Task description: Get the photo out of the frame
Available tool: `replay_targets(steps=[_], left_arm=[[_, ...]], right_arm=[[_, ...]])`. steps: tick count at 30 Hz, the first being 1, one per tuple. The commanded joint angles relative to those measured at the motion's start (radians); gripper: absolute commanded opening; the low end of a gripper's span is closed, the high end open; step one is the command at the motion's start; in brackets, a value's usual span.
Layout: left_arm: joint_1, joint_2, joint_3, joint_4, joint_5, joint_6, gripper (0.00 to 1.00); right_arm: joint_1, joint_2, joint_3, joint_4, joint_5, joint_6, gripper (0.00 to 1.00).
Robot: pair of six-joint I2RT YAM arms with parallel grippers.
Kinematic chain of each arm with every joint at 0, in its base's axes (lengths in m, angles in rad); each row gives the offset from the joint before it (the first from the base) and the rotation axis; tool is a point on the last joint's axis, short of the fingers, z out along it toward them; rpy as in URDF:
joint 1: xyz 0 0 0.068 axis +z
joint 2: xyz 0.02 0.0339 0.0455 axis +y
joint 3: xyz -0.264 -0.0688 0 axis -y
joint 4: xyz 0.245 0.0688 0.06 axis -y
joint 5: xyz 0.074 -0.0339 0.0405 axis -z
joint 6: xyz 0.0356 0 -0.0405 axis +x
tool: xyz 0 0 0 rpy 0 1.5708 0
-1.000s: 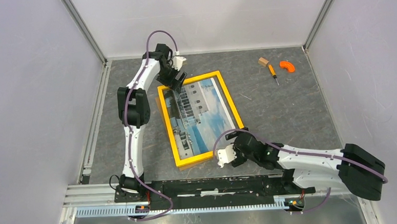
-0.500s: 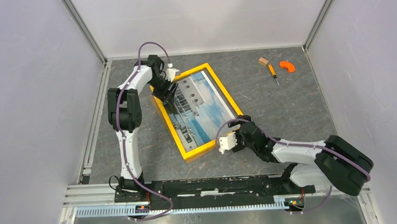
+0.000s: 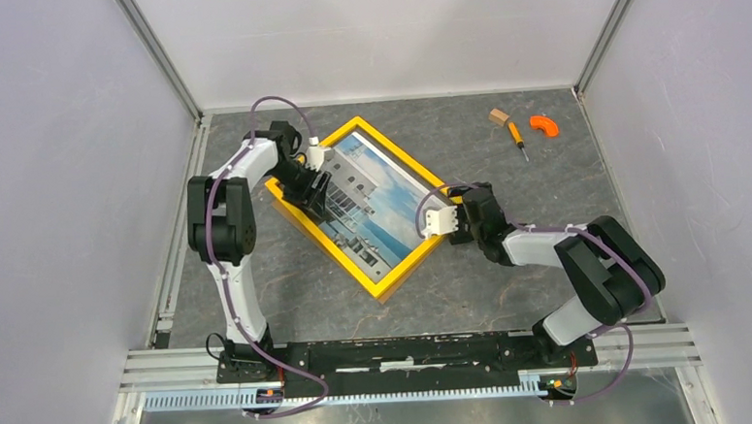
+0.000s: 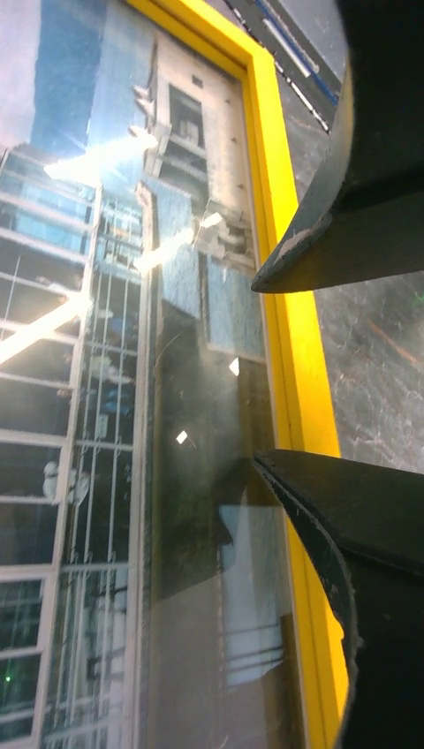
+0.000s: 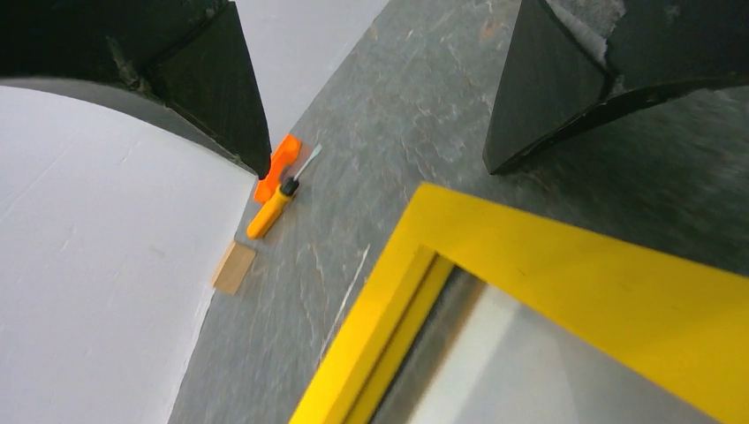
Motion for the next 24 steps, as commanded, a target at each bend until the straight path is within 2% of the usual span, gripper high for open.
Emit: replay_targets(steps=[1,5,10,14,17,24], left_arm=[[0.005,-0.109,-0.03,-0.025,0.053,-0.076,0.76],[0.056,-0.144,-0.005,0.03,0.078,-0.223,0.86],[0.104,-0.106,0.185,0.01,0.045,-0.205,1.0],[0.151,0.026,0.402,-0.043,0.005,-0.154,1.0],[0.165,0.133,0.528,-0.075,-0.012,-0.127,1.0],[0.166,0.309,0.667,-0.074,-0.023,-0.087,1.0]], right_arm=[[-0.074,-0.007,0.039,-0.102,0.004,-0.008,0.98],[-0.133,-0.086,0.097,-0.261,-0.037,0.043,0.98],[-0.164,-0.236,0.11,-0.491,-0.105,0.151,0.98],[-0.164,-0.251,0.29,-0.774,-0.239,0.49,0.98],[-0.165,-0.195,0.406,-0.894,-0.363,0.734,0.98],[-0.23,-0.085,0.439,-0.978,-0.635,0.929,0.98]])
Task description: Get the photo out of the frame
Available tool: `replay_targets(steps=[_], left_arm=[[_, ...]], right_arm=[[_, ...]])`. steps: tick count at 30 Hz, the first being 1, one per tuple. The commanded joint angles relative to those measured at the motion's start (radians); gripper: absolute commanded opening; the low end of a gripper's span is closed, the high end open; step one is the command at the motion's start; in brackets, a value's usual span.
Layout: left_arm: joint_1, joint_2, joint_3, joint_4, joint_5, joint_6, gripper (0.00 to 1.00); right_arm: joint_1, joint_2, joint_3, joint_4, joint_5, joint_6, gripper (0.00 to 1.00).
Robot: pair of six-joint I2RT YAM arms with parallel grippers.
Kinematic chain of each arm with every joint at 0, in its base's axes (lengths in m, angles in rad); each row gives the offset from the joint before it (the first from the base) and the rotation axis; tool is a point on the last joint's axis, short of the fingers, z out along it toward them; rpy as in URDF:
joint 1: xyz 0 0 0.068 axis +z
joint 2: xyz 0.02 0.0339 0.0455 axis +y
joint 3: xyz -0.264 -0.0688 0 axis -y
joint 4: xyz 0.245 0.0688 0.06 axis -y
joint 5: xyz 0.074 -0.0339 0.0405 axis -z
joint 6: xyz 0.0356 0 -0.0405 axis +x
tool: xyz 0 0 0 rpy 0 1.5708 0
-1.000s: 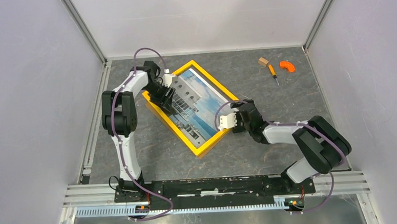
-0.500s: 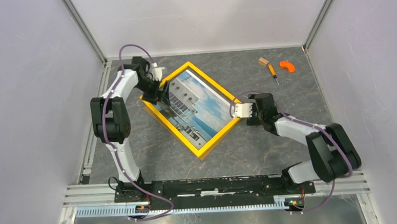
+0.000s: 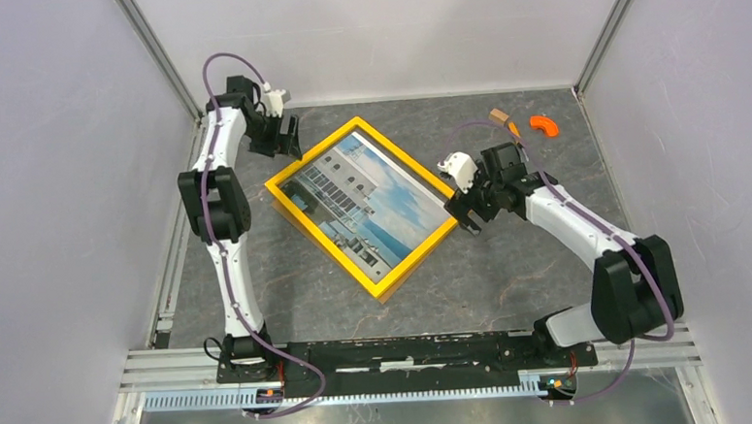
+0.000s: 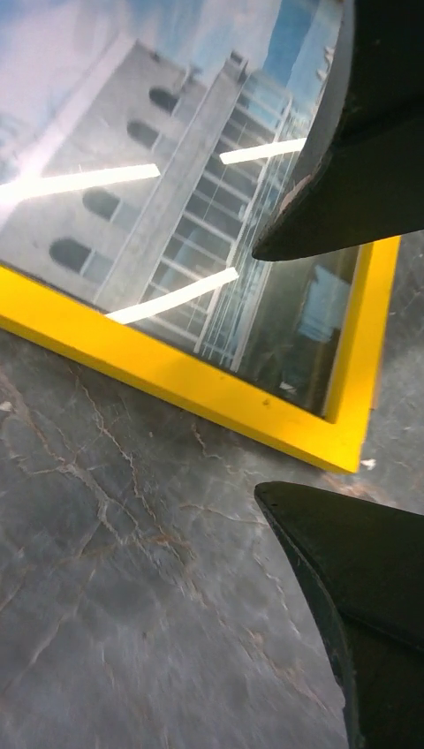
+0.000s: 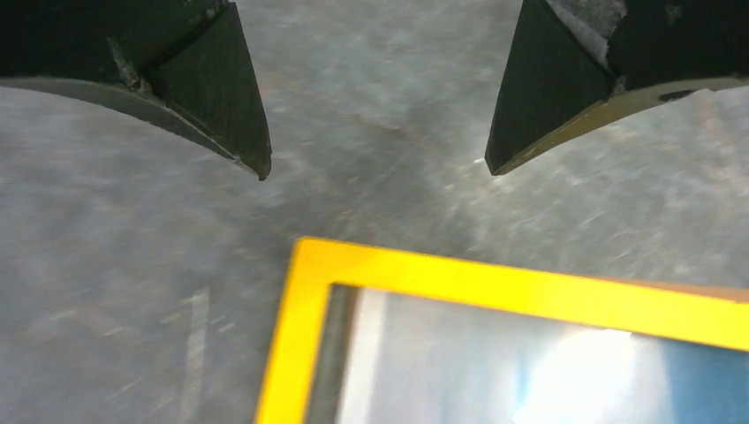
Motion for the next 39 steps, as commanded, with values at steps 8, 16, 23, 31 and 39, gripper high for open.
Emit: replay_targets(steps=[8,16,23,31,39], left_arm=[[-0.017,0.052,-0.119,-0.057,0.094,0.115,0.93],[-0.026,-0.183,-0.565,0.043,0.116,0.132,0.84],[-0.022,-0.316,-0.752,0.094,0.101,0.081,0.85],[0.033,-0.34,-0.665,0.16,0.034,-0.006,0.93],[0.056,-0.306,-0.687,0.19,0.057,-0.046,0.94]], right_arm=[[-0.114,0.079,-0.09,-0.131,-0.402,0.277,0.98],[-0.152,0.189,-0.128,-0.113,-0.468,0.319,0.98],[-0.168,0.309,-0.074,-0.102,-0.415,0.341,0.98],[-0.168,0.406,-0.008,-0.066,-0.398,0.383,0.98],[-0.168,0.569,0.205,-0.044,-0.369,0.396,0.98]])
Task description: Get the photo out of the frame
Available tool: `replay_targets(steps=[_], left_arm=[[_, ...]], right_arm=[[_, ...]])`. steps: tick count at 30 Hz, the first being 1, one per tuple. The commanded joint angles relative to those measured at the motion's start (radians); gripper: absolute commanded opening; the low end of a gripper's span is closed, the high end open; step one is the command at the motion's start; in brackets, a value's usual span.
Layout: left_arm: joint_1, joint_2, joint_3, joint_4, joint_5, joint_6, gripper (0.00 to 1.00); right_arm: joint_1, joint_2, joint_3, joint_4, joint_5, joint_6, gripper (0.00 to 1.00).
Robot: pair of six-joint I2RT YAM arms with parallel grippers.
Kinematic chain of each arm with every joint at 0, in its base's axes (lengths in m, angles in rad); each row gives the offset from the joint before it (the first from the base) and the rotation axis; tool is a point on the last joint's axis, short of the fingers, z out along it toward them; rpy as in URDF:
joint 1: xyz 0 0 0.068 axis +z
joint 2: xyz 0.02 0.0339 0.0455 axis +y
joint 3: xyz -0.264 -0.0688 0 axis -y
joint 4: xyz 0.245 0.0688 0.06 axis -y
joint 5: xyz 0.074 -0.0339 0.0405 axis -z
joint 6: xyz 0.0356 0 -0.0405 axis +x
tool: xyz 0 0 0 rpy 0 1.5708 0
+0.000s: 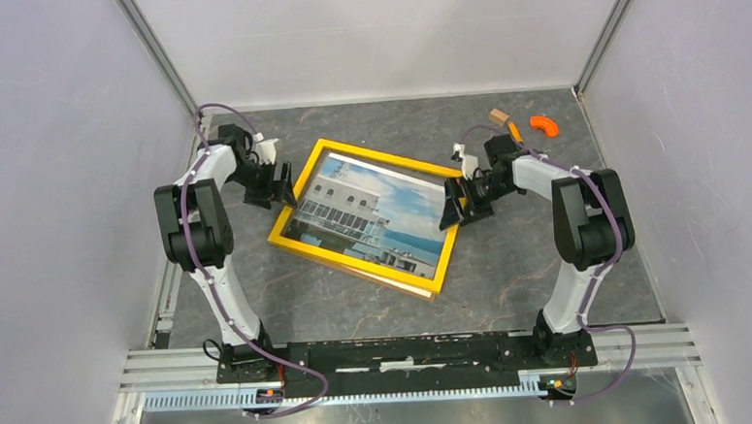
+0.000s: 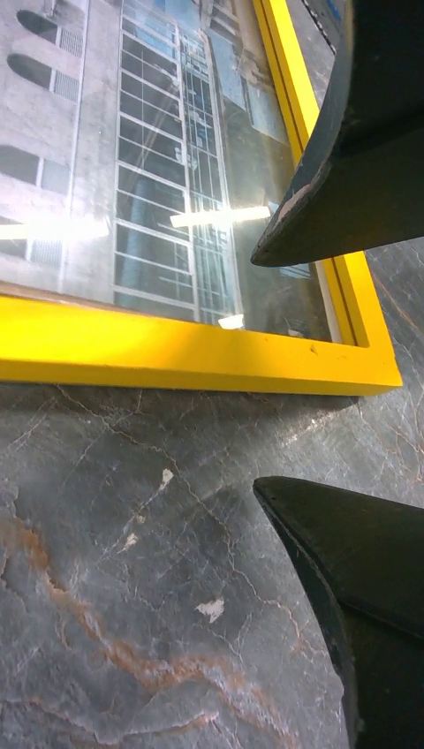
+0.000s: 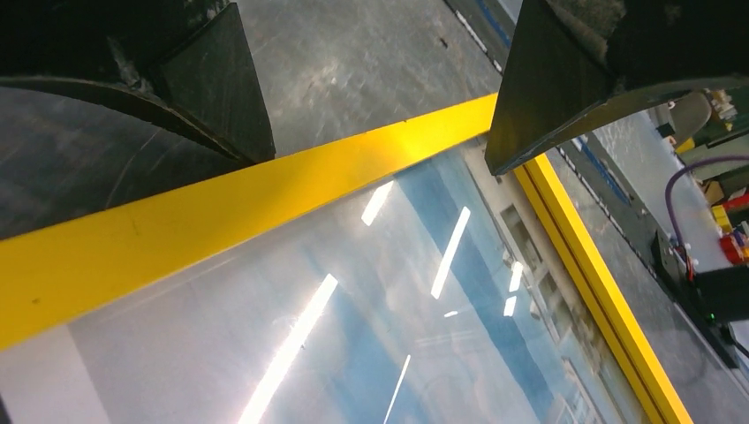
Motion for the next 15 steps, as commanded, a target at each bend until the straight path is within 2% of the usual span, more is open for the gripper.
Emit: replay_targets(steps=[1,5,12,15], left_arm=[[-0.003,-0.01,-0.012,0.022,0.04,-0.051,0.93],[-0.009,-0.036,-0.1,0.016,0.109,-0.053,0.9],[-0.029,-0.082,-0.235,0.056,0.169,-0.099,0.87],[-0.05,-0.096,-0.269,0.062,0.204,-0.121,0.86]], right_arm=[[0.004,0.141,0.067,0.097,0.169,-0.036,0.98],[0.005,0.206,0.15,0.095,0.166,-0.049,0.98],[0.033,0.34,0.412,0.085,0.16,-0.085,0.98],[0.046,0.364,0.457,0.072,0.157,-0.102,0.98]])
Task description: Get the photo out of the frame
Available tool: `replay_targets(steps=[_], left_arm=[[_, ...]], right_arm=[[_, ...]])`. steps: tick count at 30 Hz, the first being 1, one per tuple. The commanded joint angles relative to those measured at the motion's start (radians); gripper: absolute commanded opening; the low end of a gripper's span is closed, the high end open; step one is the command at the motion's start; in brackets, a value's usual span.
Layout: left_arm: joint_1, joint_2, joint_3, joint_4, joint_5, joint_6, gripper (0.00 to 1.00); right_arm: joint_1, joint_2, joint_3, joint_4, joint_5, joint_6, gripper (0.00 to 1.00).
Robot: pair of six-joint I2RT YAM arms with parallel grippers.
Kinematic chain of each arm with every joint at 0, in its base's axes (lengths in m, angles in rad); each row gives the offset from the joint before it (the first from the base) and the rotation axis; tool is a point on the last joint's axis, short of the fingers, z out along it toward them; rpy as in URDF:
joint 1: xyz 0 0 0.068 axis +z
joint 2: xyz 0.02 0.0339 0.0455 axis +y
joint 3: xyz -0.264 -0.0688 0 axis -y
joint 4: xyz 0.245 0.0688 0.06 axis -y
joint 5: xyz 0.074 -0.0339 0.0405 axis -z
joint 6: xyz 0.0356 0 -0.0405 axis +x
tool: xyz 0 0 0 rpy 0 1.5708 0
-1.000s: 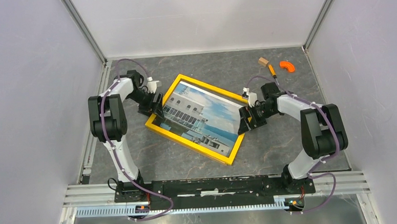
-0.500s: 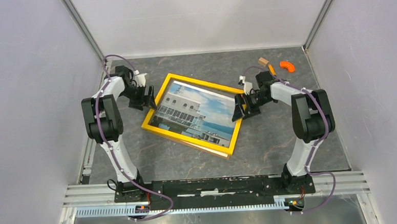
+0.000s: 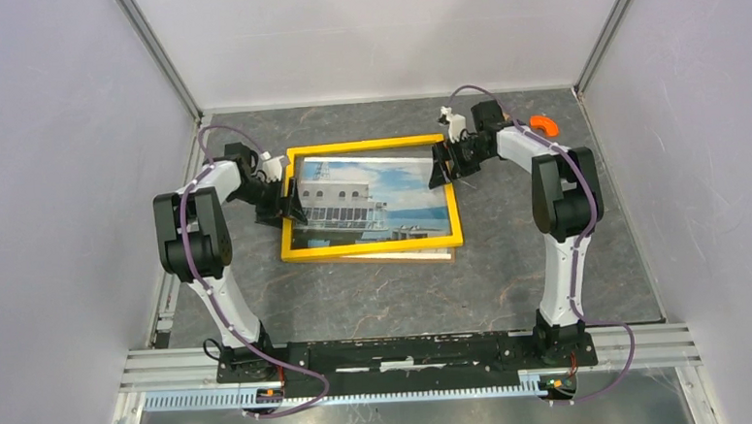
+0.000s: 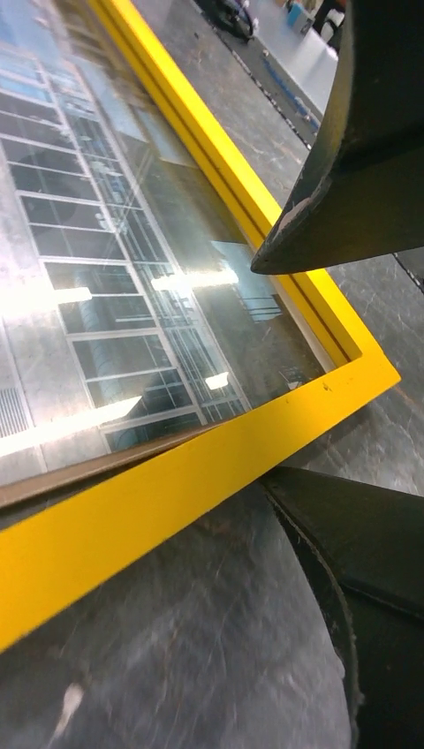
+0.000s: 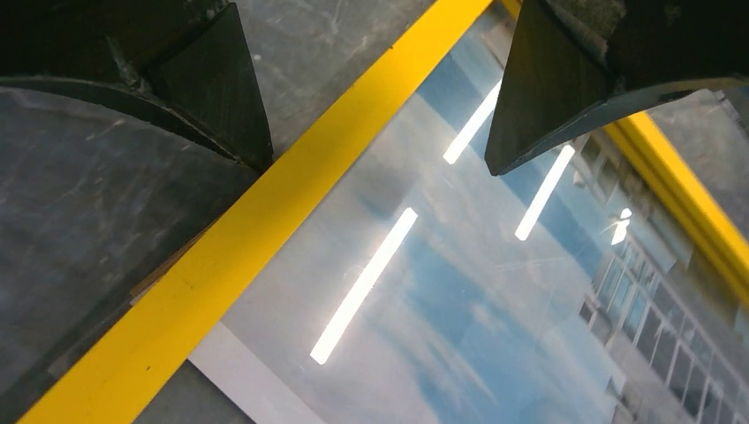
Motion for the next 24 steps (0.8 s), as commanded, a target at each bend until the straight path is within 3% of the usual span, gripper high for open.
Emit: replay_targets(steps=[1,5,13,15,20,24], left_arm=[[-0.051,-0.016,-0.073,0.012,0.091,-0.066,0.85],[-0.073,-0.054,-0.099,0.012,0.084,-0.075,0.85],[-0.072,-0.138,-0.116,-0.043,0.008,0.004,0.83],[-0.072,-0.158,-0.124,-0.045,-0.049,0.027,0.85],[-0.071,-0.232,-0.093,-0.034,-0.141,0.086,1.0],[-0.08,-0.327,-0.083,-0.014,-0.184,0.229,1.0]], right_arm=[[0.034,0.079,0.034,-0.005,0.09,-0.073,0.98],[0.034,0.034,-0.026,-0.034,0.096,-0.106,0.98],[0.034,-0.146,-0.306,-0.008,0.165,-0.117,0.98],[0.029,-0.166,-0.315,-0.008,0.211,-0.114,0.98],[-0.003,-0.169,-0.232,-0.022,0.236,-0.111,0.98],[-0.038,-0.147,-0.141,-0.069,0.229,-0.119,0.98]])
